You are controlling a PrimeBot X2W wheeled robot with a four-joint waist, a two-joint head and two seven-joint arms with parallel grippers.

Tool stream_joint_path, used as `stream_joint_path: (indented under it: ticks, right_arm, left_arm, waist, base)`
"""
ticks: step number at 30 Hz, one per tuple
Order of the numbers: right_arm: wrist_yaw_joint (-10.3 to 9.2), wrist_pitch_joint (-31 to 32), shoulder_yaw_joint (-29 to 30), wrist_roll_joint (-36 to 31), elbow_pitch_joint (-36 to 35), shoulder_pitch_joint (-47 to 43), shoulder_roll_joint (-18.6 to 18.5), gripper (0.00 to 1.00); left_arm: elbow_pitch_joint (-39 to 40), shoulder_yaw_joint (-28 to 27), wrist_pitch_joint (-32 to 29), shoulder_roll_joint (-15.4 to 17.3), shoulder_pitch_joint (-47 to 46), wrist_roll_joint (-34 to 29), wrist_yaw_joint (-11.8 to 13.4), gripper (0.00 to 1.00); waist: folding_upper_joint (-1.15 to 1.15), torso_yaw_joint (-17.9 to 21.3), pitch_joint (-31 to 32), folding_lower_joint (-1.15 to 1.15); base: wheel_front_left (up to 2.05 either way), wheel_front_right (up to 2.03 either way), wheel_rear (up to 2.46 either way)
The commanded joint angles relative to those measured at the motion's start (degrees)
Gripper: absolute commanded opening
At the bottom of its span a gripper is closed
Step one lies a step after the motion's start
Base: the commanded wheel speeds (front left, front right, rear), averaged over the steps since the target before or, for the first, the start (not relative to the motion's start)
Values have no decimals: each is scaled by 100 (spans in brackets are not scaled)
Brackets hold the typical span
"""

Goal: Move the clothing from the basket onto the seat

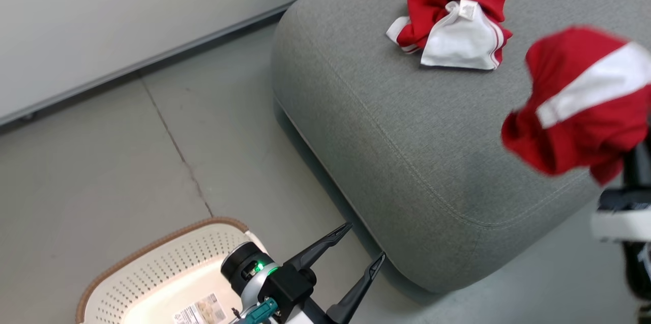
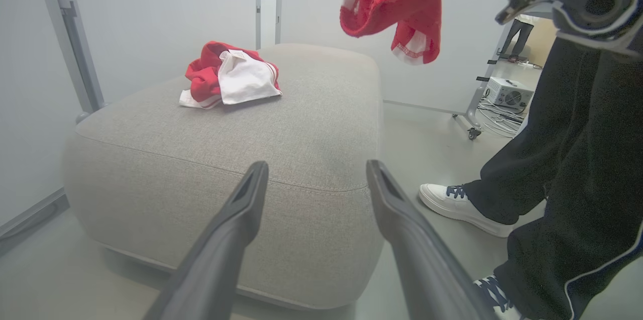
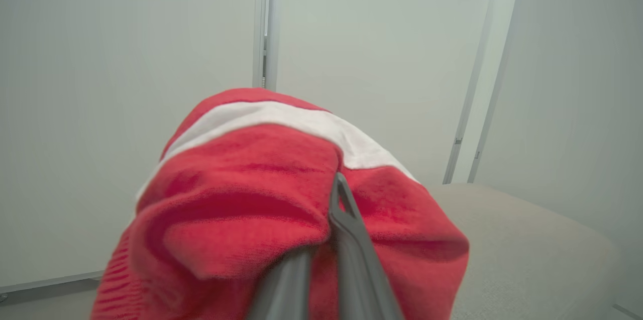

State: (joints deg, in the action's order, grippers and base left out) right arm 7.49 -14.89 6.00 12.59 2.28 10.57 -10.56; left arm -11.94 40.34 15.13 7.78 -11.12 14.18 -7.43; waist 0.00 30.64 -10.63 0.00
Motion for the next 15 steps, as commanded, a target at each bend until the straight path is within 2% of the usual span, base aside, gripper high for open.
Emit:
stream_joint_path:
  ticks: [1,9,15]
  right_arm:
    - [2,-28,24,-61,-11,327,-190,0]
    - [2,-28,435,523,587,2144,-697,0]
    - [2,-29,698,487,1229,3125,-1158,0]
  left_arm:
    - [47,40,-2,87,-167,-45,-6,100]
    - [277,407,-3,512,-780,-273,-6,100]
    - [405,580,-2,693,-1179,-330,-6,100]
  waist:
    - [0,-88,-232,0]
    - [0,-350,-1124,0]
    - [0,-622,-1647,0]
  base:
    - [0,0,0]
    - [0,0,0]
    - [0,0,0]
